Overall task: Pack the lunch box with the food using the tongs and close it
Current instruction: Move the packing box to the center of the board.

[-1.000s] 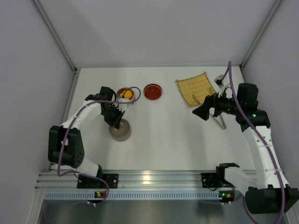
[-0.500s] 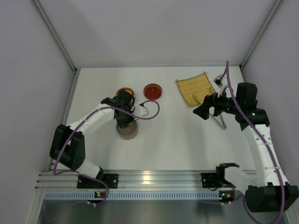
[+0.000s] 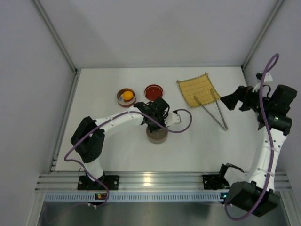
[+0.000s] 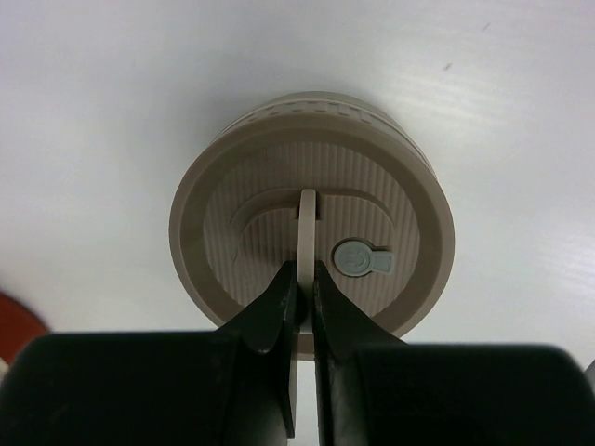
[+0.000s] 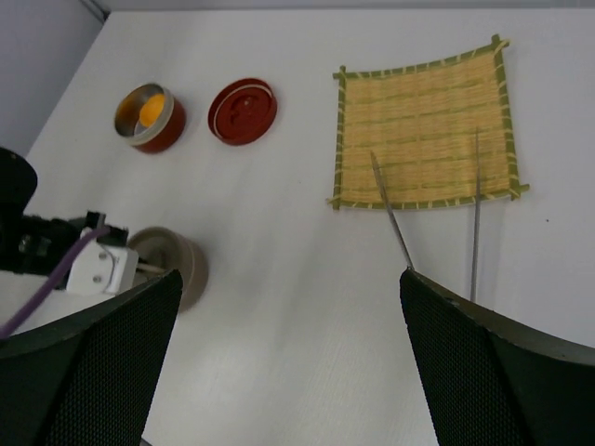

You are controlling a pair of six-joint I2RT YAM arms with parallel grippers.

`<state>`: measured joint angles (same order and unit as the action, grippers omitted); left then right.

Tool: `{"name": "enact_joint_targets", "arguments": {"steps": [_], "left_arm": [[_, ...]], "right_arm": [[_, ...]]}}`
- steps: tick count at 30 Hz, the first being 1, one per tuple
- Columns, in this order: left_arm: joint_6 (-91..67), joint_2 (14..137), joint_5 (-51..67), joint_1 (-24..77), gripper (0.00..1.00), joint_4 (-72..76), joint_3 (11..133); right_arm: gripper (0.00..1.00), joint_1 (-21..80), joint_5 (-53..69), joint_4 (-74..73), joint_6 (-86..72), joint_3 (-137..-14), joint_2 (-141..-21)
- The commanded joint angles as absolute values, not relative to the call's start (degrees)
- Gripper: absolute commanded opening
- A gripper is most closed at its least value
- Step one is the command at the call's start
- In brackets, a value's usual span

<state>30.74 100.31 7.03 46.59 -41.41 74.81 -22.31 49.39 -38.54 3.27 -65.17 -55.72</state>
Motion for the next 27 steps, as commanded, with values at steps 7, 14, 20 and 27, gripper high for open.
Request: {"name": "enact_joint_targets", "arguments": {"steps": [7,14,20,27], "left_arm": [[26.02,111.96,13.18,57.12,0.00,-39.82,79.26],[24.96,115.05,15.20,58.62,0.00,-39.81,84.37],[23.29,116.36,17.22,59.76,0.00,-40.43,87.27],[22.06,116.72,17.40,60.03,0.09,-41.30,87.89]], "right_arm": [[0.99,-38.31,66.79,-34.89,-2.99,-69.26,-59.85],[0.99,-39.02,67.85,-35.94,-1.94,-69.61,-60.12],[0.99,-39.02,68.29,-35.95,-1.84,-69.17,-60.38],[0.99,-39.11,69.08,-37.70,-0.53,-69.43,-60.38]]}}
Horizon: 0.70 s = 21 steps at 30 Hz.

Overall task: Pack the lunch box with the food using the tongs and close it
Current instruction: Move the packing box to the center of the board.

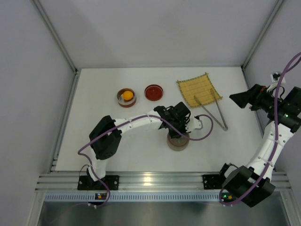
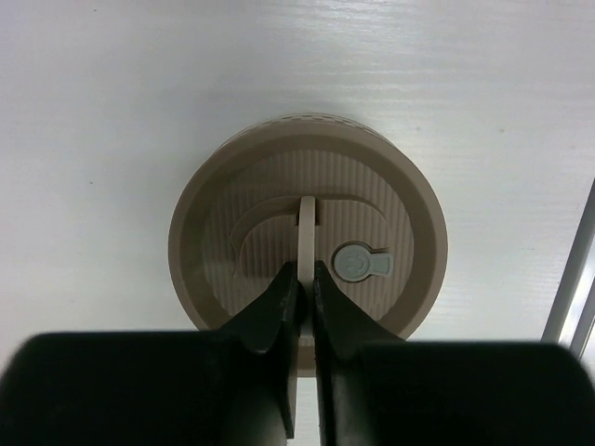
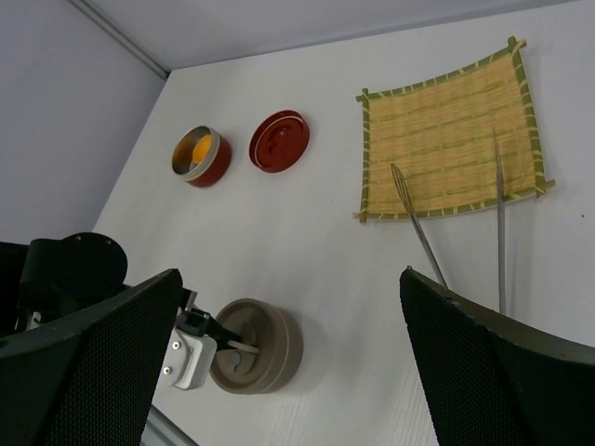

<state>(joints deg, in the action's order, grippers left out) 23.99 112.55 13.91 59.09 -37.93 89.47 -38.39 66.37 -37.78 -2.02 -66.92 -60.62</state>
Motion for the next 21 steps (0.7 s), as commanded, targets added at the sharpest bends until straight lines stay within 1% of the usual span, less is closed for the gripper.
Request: {"name": "enact_joint_targets", "arguments": {"steps": [1,4,6,14,21], "left_arm": [[21.97,116.54,17.84,60.03,0.21,-41.74,87.98],[21.62,115.67,18.28,59.94,0.37,-42.10,87.72],[21.10,114.35,18.02,59.94,0.41,-41.66,87.28],[18.90,108.99,16.44,58.27,0.44,-39.11,88.33],[15.03,105.91,18.28,53.71,0.47,-37.53,89.65]], "right_arm": [[0.99,-39.11,69.17,-38.05,1.30,-69.43,-60.38],[0.99,-39.11,69.78,-38.14,1.32,-69.35,-60.38],[0.99,-39.11,71.10,-38.23,1.41,-69.26,-60.38],[0.99,-39.02,73.04,-39.64,2.99,-69.00,-59.59],[0.99,-39.11,72.25,-40.78,5.10,-68.82,-59.85]]}}
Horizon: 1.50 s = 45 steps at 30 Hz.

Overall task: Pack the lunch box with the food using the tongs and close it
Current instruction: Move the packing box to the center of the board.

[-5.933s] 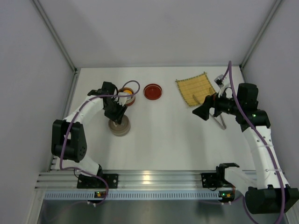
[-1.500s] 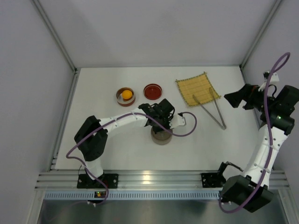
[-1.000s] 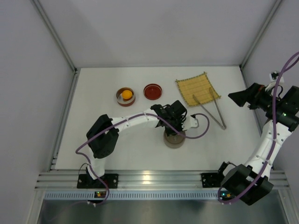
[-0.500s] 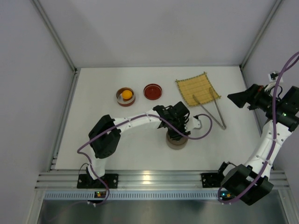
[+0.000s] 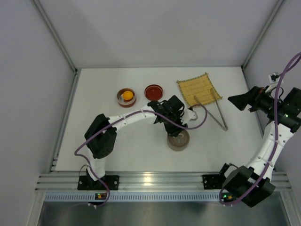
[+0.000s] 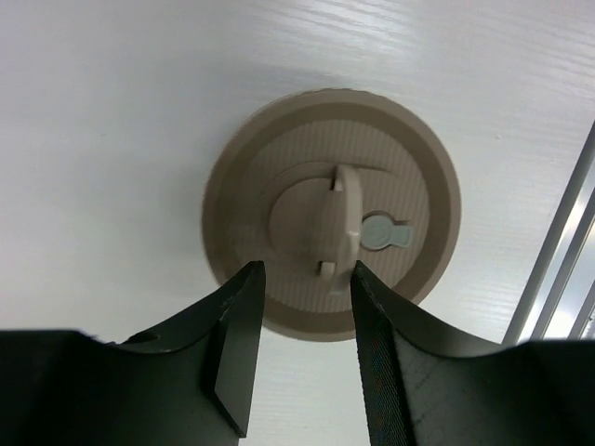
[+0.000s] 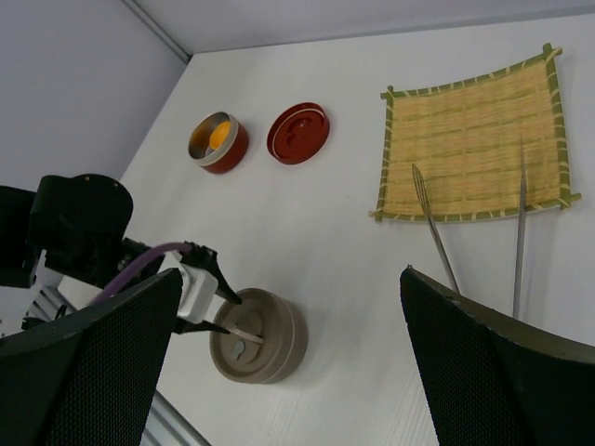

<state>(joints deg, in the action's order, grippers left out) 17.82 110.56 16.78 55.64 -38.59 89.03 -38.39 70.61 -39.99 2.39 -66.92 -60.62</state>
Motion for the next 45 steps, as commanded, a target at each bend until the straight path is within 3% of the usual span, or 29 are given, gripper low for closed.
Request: {"name": "enact_joint_targets", "arguments": {"steps": [1,17,20,22,24,35,41,45], "left_arm": [[14.86,106.00,18.63,53.35,0.47,-37.44,89.65],[12.48,108.73,19.59,50.63,0.36,-33.75,88.95],[10.47,106.18,21.62,48.26,0.25,-31.22,87.46],[9.50,103.64,21.88,46.85,0.08,-29.45,86.31],[9.40,101.96,22.23,46.67,0.00,-28.22,85.34],[9.67,104.06,45.51,47.02,0.00,-38.67,88.94],[8.70,109.77,48.69,47.11,0.00,-40.25,91.67],[7.92,113.37,44.31,47.11,0.00,-38.94,93.16]], "right_arm": [[0.99,-39.02,72.16,-40.96,5.45,-68.91,-59.85],[0.99,-38.94,70.75,-45.70,10.98,-69.70,-60.03],[0.99,-38.94,70.66,-46.32,11.60,-69.79,-60.29],[0.99,-39.02,70.84,-46.32,11.60,-69.61,-60.38],[0.99,-38.94,70.75,-46.32,11.60,-69.52,-60.38],[0.99,-38.94,70.23,-46.41,11.87,-69.43,-60.38],[0.99,-39.02,70.49,-45.97,11.16,-69.43,-60.82],[0.99,-38.94,70.49,-45.88,10.99,-69.44,-60.65]]}}
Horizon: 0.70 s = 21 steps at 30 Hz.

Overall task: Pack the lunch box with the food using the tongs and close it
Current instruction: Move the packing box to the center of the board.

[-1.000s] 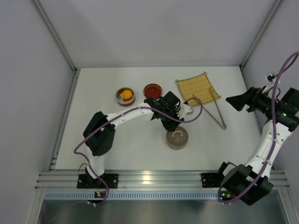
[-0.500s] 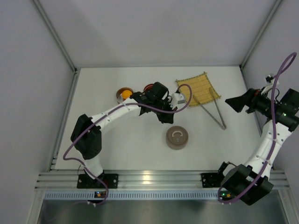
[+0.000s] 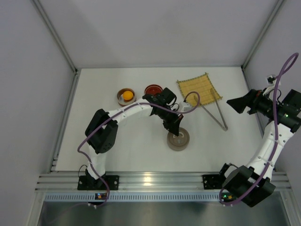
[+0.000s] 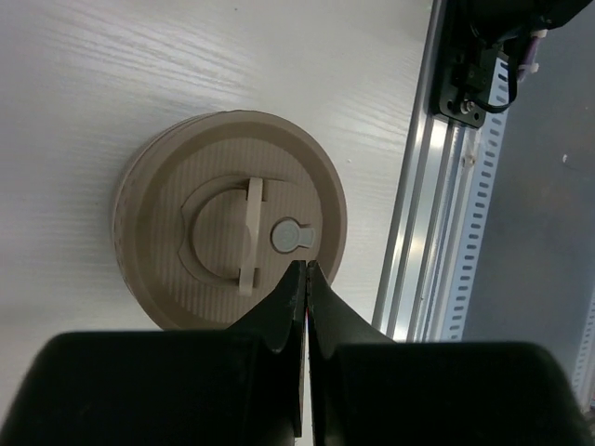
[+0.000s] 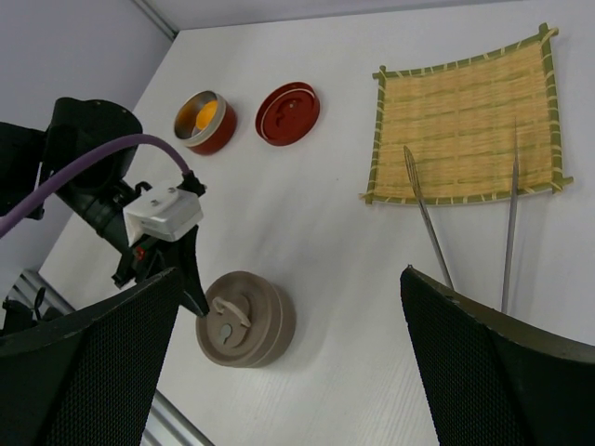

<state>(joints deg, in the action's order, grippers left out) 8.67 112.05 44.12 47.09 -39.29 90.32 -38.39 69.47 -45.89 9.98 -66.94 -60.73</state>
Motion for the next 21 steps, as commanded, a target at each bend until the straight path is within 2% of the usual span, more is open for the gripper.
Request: {"name": "enact_joint_targets", "arguments": {"steps": [1,12,17,20,21], "left_arm": [[7.65,113.90,43.86,47.02,0.00,-38.33,93.34],[6.50,118.47,37.88,46.41,0.00,-34.19,94.92],[7.03,115.68,33.85,46.14,0.00,-33.75,93.96],[8.35,110.86,32.44,44.74,0.10,-32.96,94.04],[10.18,109.87,30.95,44.39,0.22,-32.96,94.48]], "right_arm": [[0.99,-39.02,70.40,-45.79,10.99,-69.35,-60.64],[0.99,-39.02,70.66,-46.23,11.95,-68.99,-61.08],[0.99,-38.94,71.10,-46.67,12.65,-68.99,-60.91],[0.99,-39.02,71.28,-47.37,13.97,-69.00,-60.29],[1.00,-38.94,71.02,-47.55,14.24,-68.82,-60.03]]}}
